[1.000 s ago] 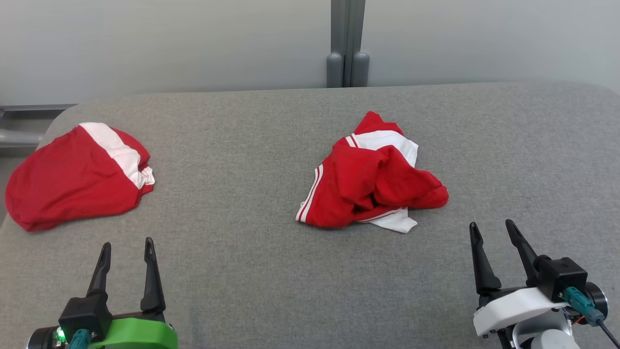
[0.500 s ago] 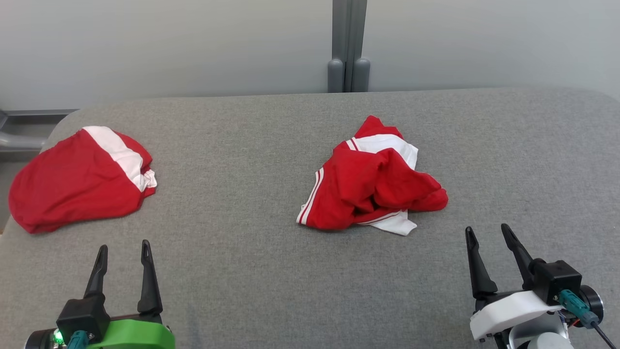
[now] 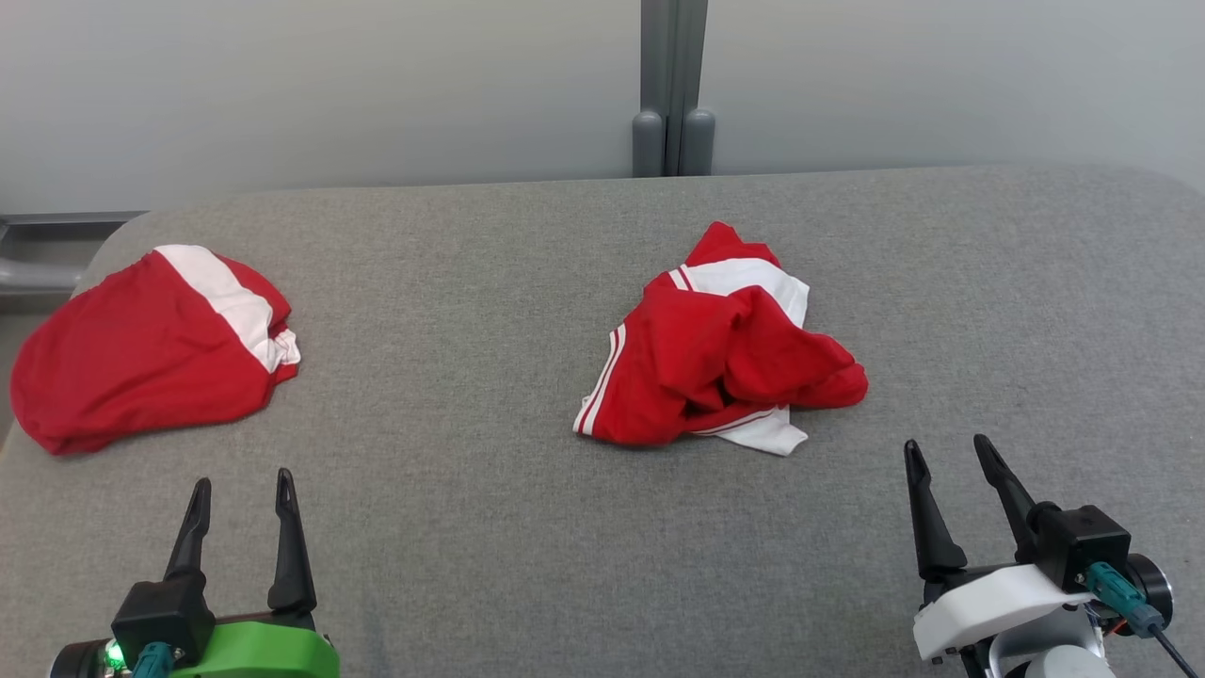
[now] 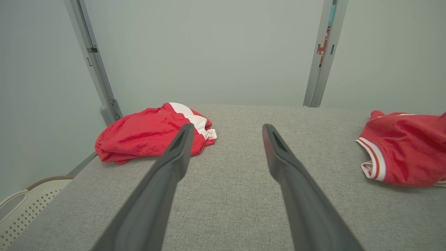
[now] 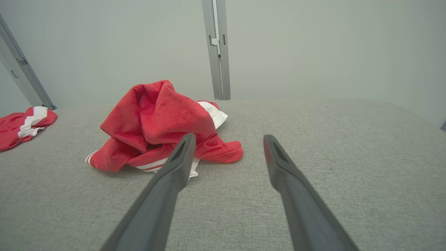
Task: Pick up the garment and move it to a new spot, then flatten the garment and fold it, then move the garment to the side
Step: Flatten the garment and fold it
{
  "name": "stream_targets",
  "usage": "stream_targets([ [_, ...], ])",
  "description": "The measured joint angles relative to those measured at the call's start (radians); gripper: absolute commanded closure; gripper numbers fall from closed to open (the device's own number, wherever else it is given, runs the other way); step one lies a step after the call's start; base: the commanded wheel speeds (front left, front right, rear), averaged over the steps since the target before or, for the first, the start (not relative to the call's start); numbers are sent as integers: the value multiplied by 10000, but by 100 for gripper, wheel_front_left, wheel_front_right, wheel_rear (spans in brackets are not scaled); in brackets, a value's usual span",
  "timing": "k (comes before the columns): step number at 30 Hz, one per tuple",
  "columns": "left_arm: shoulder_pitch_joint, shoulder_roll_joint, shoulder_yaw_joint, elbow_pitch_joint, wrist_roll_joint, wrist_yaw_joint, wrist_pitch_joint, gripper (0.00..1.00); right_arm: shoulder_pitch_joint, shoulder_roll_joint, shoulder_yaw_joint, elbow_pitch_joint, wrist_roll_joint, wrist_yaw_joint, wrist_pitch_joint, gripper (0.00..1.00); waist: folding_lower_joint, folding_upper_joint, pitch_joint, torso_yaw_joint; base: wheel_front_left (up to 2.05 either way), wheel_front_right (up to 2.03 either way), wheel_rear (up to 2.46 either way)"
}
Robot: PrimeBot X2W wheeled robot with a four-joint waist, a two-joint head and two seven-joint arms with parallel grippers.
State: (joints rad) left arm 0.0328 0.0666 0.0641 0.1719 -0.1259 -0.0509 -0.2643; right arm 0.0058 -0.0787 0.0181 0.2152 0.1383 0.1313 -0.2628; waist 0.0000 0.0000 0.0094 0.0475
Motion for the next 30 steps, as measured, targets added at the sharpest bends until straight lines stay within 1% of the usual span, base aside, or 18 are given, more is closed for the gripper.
stream_targets([
  [15, -41, -90, 111, 169, 52, -127, 0, 0, -6, -10, 29, -10, 0, 0, 0, 0, 0, 0, 86, 10, 0, 0, 0],
  [18, -277, -105, -6, 263, 19, -245, 0, 0, -55, -19, 44, -12, 4, 0, 0, 0, 0, 0, 170, -3, 0, 0, 0],
  [23, -1544, -117, -535, 606, -29, -472, 2, 0, -317, -58, 244, -6, 33, 0, 0, 0, 0, 0, 395, -84, 0, 0, 0],
  [26, -2860, 4, -1129, 1064, 178, -633, 0, 0, -530, -113, 374, -31, 138, 0, 0, 0, 0, 0, 590, -209, 0, 0, 0],
  [30, -4707, 240, -1921, 1850, 316, -725, 94, 0, -837, -199, 447, -100, 238, 0, 0, 0, 0, 0, 886, -461, 0, 0, 0],
])
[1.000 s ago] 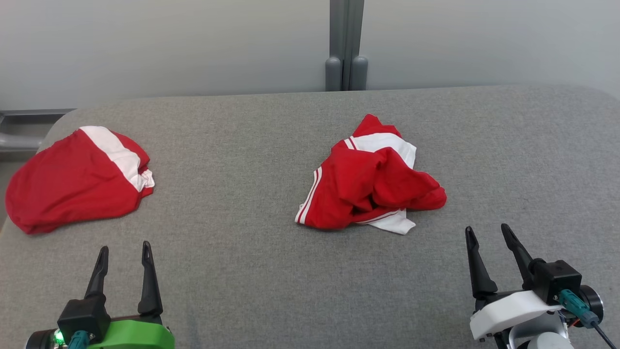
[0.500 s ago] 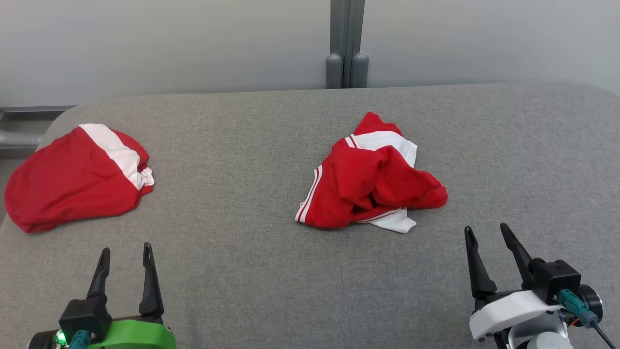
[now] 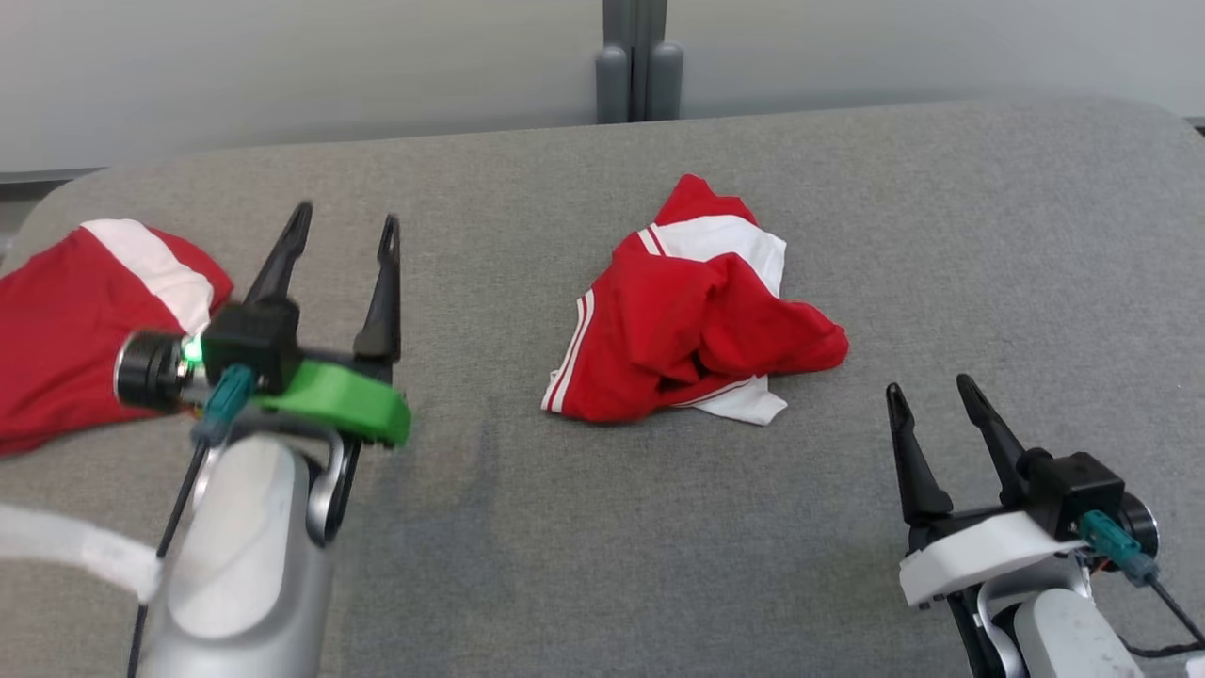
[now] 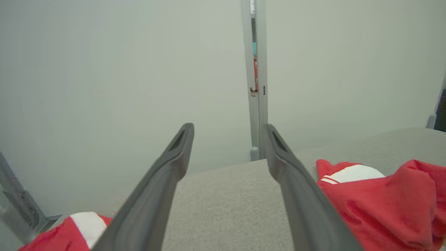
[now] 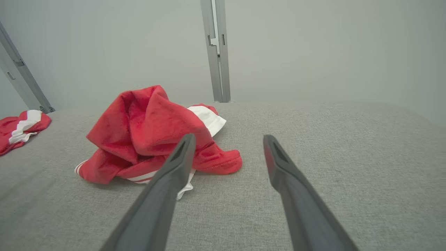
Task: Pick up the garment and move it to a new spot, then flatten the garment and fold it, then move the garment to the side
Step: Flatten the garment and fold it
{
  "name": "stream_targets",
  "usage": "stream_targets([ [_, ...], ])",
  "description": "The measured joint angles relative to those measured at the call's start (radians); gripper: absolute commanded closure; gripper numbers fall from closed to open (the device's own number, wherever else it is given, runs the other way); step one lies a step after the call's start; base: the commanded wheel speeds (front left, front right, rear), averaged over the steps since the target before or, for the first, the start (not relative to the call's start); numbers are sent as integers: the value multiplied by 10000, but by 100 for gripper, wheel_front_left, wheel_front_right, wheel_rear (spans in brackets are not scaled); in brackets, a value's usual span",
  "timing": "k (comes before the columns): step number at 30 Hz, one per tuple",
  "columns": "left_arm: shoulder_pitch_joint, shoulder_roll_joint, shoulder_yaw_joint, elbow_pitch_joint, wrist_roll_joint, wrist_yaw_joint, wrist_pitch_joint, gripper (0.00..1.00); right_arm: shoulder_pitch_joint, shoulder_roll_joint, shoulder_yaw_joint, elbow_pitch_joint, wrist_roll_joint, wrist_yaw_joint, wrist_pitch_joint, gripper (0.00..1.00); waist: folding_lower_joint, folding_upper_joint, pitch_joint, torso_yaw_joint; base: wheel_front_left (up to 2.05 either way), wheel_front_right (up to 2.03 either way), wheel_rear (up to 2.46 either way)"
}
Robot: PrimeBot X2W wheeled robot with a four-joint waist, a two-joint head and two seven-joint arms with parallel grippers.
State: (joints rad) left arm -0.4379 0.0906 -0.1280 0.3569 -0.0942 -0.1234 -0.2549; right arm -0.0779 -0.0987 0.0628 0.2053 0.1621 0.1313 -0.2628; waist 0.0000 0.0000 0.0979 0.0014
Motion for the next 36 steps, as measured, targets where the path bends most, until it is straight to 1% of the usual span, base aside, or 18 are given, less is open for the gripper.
stream_targets([
  [3, -1545, 140, -658, 658, 86, -33, 194, 0, -288, -81, -4, -67, 115, 0, 0, 0, 0, 0, 321, -275, 0, 0, 0],
  [6, -2761, 205, -1323, 1373, -12, -42, 439, 0, -476, -105, -17, -82, 215, 0, 0, 0, 0, 0, 637, -602, 0, 0, 0],
  [11, -4411, 240, -2510, 2661, -667, -54, 941, 0, -724, -111, -61, -96, 360, 0, 0, 0, 0, 0, 1198, -1175, 0, 0, 0],
  [13, -4914, 205, -3012, 3329, -1187, -54, 1310, 0, -828, -105, -67, -90, 397, 0, 0, 0, 0, 0, 1451, -1412, 0, 0, 0],
  [17, -5746, 180, -3795, 4470, -1941, -58, 1582, 0, -972, -109, -146, -113, 477, 0, 0, 0, 0, 0, 1928, -1804, 0, 0, 0],
  [21, -5964, 115, -4531, 5584, -2426, -61, 2019, 0, -1075, -104, -140, -113, 539, 0, 0, 0, 0, 0, 2306, -2117, 0, 0, 0],
  [22, -5996, 65, -4711, 5845, -2744, -69, 2213, 0, -1115, -94, -136, -119, 548, 0, 0, 0, 1, 0, 2398, -2191, 0, 0, 0],
  [26, -6081, 6, -5515, 6573, -3267, -71, 2638, 0, -1143, -109, -140, -111, 562, 0, 0, 0, 0, 0, 2689, -2386, 0, 0, 0],
  [30, -6142, 25, -5906, 7141, -3726, -71, 2769, 0, -1344, -144, -105, -115, 566, 0, 0, 0, 0, 0, 2841, -2526, 0, 0, 0],
  [35, -6193, 79, -6138, 7835, -4146, -71, 2932, 0, -1368, -125, -90, -117, 566, 0, 0, 0, 0, 0, 2890, -2700, 0, 0, 0],
  [36, -6203, 73, -6199, 7919, -4159, -71, 2947, 5, -1367, -115, -94, -115, 566, 0, 0, 0, 0, 0, 2897, -2733, 0, 0, 0],
])
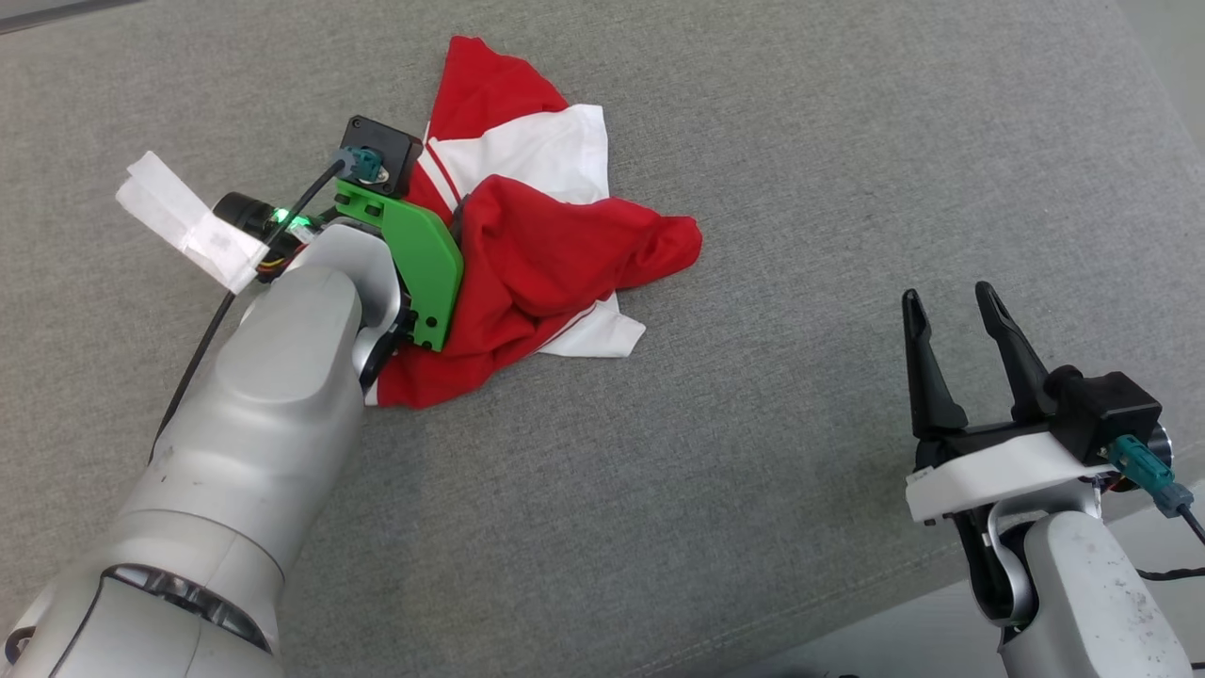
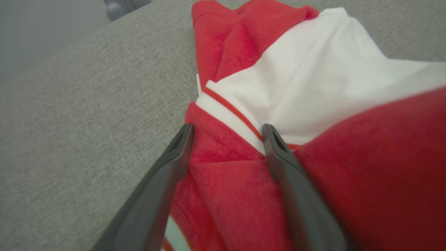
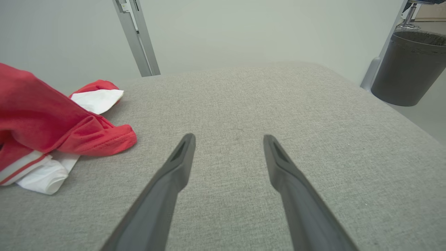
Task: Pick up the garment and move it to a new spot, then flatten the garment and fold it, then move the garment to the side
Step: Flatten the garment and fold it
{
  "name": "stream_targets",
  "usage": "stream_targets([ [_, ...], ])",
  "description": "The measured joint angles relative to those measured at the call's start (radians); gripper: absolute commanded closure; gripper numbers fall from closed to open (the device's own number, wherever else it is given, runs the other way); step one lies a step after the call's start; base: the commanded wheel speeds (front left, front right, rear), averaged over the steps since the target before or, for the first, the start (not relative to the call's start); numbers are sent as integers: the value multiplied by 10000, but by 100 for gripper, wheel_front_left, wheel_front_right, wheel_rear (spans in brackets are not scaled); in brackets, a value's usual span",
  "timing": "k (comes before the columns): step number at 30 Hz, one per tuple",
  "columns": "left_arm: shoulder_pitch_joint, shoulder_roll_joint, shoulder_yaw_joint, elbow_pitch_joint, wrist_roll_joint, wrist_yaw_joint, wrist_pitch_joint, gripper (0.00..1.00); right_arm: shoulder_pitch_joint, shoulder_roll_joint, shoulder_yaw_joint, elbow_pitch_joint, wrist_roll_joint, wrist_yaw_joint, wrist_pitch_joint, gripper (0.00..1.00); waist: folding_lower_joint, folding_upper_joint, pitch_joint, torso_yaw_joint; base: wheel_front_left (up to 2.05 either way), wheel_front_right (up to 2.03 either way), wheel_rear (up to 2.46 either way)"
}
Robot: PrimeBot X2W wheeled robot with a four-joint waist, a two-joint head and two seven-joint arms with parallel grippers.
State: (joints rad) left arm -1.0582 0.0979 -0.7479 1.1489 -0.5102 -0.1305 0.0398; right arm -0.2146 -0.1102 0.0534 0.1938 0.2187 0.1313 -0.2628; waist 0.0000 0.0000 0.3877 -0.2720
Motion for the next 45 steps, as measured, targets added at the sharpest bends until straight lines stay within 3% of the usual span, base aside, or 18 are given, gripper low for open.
stream_targets([
  [1, -22, -8, -12, 102, -61, 0, -2, 38, 1, -2, -12, -2, 0, 0, 0, 0, 0, 0, 7, -28, 0, 0, 0],
  [2, -36, -10, -33, 203, -151, 0, 0, 91, 2, -2, -13, 0, 0, 0, 0, 0, 0, 0, 13, -50, 0, 0, 0],
  [3, -46, -12, -92, 276, -178, -4, -2, 100, 4, 0, -10, 2, 2, 0, 0, 0, 0, 0, 15, -77, 0, 0, 0],
  [6, -101, -31, -176, 414, -249, -15, -368, 100, 10, 8, -58, -10, 6, 0, 0, 0, 0, 0, -1, -125, 0, 0, 0],
  [14, -1088, 180, 211, 247, -276, 339, -2813, 100, 189, 23, -253, -54, -98, 0, 0, 0, 0, 0, -345, 155, 0, 0, 0],
  [19, -967, 374, 529, -1078, -69, 671, -2995, 100, 467, 42, -232, -71, -205, 0, 0, 0, 0, 0, -653, 515, 0, 0, 0],
  [26, 2057, 717, 932, -4126, 757, 1095, -3039, 100, 829, 13, -198, -75, -290, 0, 0, 0, 0, 0, -1097, 1270, 0, 0, 0],
  [38, 7033, 777, 1147, -7189, 1628, 1478, -3039, 100, 1141, -19, -77, -33, -359, 0, 0, 0, 0, 0, -1803, 2551, 0, 0, 0],
  [41, 7904, 756, 1193, -7614, 1722, 1335, -3041, 100, 1311, -4, -75, 19, -359, 0, 0, 0, 0, 0, -1968, 2778, 0, 0, 0],
  [42, 8144, 738, 1237, -7649, 1722, 1312, -3041, 89, 1340, 4, -50, 42, -359, 0, 0, 0, 0, 0, -2018, 2835, 0, 0, 0],
  [43, 8362, 742, 1296, -7674, 1728, 1310, -3039, 52, 1367, 15, -50, 50, -359, 0, 0, 0, 0, 0, -2081, 2897, 0, 0, 0],
  [44, 8528, 706, 1452, -7846, 1743, 1310, -3039, 0, 1400, 21, -67, 56, -360, 0, 0, 0, 0, 0, -2136, 2961, 0, 0, 0],
  [45, 8621, 681, 1639, -8115, 1820, 1313, -3039, 0, 1430, 23, -82, 73, -360, 0, 0, 0, 0, 0, -2192, 3022, 0, 0, 0],
])
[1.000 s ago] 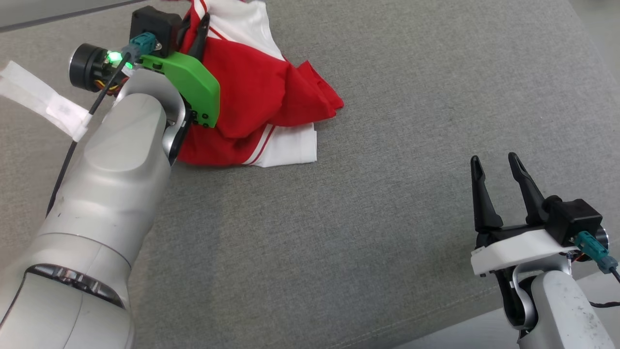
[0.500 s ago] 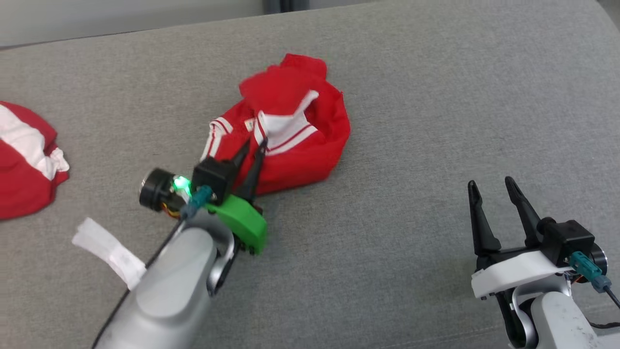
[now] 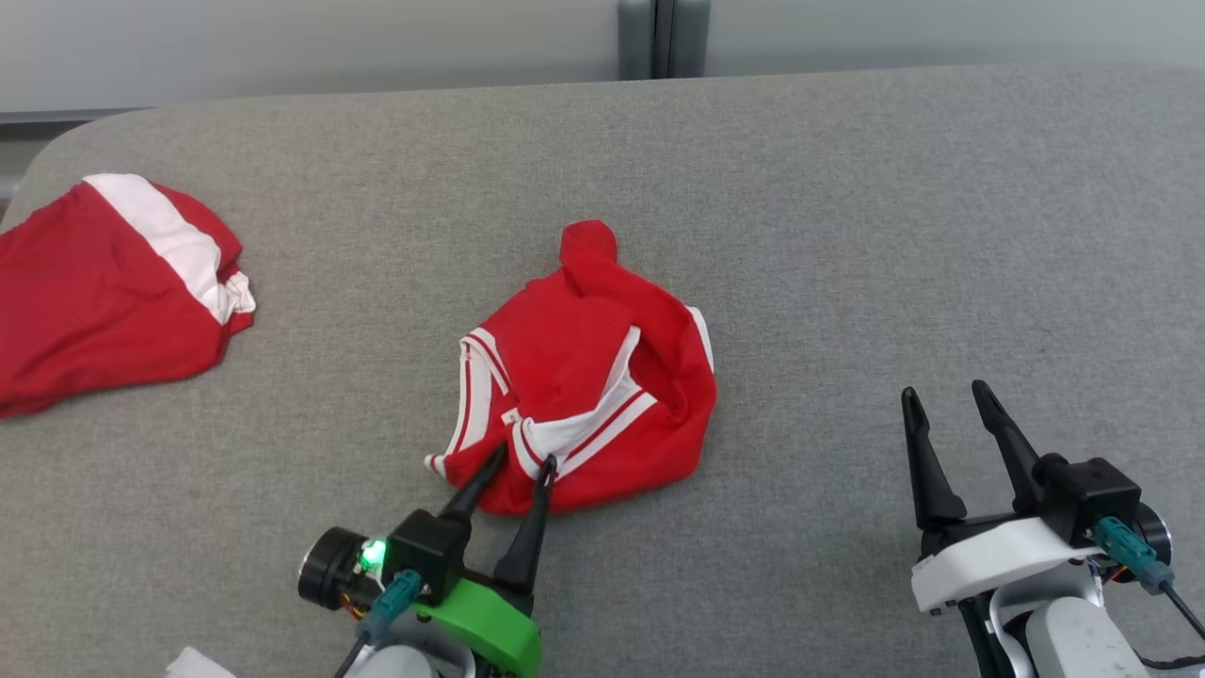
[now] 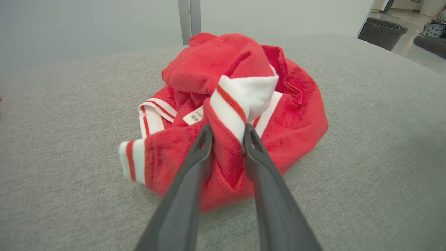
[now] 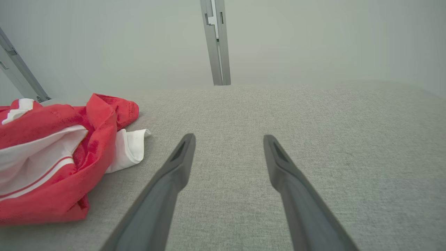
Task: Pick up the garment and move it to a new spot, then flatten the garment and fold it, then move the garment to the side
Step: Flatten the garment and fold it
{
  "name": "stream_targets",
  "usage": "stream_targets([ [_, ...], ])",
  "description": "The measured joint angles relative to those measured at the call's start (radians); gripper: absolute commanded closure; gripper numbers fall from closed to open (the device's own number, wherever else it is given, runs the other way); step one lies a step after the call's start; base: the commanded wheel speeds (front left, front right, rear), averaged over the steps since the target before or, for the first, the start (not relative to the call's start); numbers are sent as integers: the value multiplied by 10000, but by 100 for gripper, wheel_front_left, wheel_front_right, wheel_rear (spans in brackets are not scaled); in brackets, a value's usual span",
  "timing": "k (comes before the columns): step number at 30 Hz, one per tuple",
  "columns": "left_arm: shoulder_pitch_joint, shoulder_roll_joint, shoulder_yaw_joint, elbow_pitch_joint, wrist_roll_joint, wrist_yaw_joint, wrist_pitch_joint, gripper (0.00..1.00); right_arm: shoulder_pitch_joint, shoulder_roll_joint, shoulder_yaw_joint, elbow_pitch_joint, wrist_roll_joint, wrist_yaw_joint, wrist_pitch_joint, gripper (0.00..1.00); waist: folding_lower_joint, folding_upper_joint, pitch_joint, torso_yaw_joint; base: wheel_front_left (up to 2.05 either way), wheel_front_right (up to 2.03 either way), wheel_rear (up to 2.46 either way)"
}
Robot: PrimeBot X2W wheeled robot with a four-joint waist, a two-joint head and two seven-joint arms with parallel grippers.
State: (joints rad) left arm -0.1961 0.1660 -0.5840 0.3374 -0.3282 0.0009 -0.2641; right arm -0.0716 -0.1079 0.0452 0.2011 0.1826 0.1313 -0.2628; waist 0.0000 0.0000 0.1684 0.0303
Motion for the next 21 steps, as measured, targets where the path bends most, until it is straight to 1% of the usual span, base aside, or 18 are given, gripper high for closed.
stream_targets([
  [1, 36, -12, 153, -280, 105, 6, 2, 0, 13, 4, 2, 8, 0, 0, 0, 0, 0, 0, -43, 43, 0, 0, 0],
  [4, 197, -153, 880, -1707, 418, -25, -2, 0, 39, 19, 4, -6, -17, 0, 0, 0, 0, 0, -182, 168, 0, 0, 0],
  [6, 390, -194, 1499, -2583, 694, -67, -2, 0, 45, 25, 12, -17, -21, 0, 0, 0, 0, 0, -270, 214, 0, 0, 0],
  [8, 495, -222, 1988, -3072, 811, -132, -6, 0, 44, 23, 23, -13, -21, 0, 0, 0, 0, 0, -313, 220, 0, 0, 0],
  [12, 538, -334, 2982, -3429, 989, -188, -6, 0, 44, 29, 65, -13, -19, 0, 0, 0, 0, 0, -296, 134, 0, 0, 0],
  [16, 646, -552, 4203, -3659, 1074, -10, -6, 0, 43, 56, 27, 19, -2, 0, 0, 0, 0, 0, -264, -31, 0, 0, 0],
  [21, 1254, -761, 5392, -3615, 1260, 40, -6, 0, 46, 48, -82, 17, 0, 0, 0, 0, 0, 0, -227, -205, 0, 0, 0],
])
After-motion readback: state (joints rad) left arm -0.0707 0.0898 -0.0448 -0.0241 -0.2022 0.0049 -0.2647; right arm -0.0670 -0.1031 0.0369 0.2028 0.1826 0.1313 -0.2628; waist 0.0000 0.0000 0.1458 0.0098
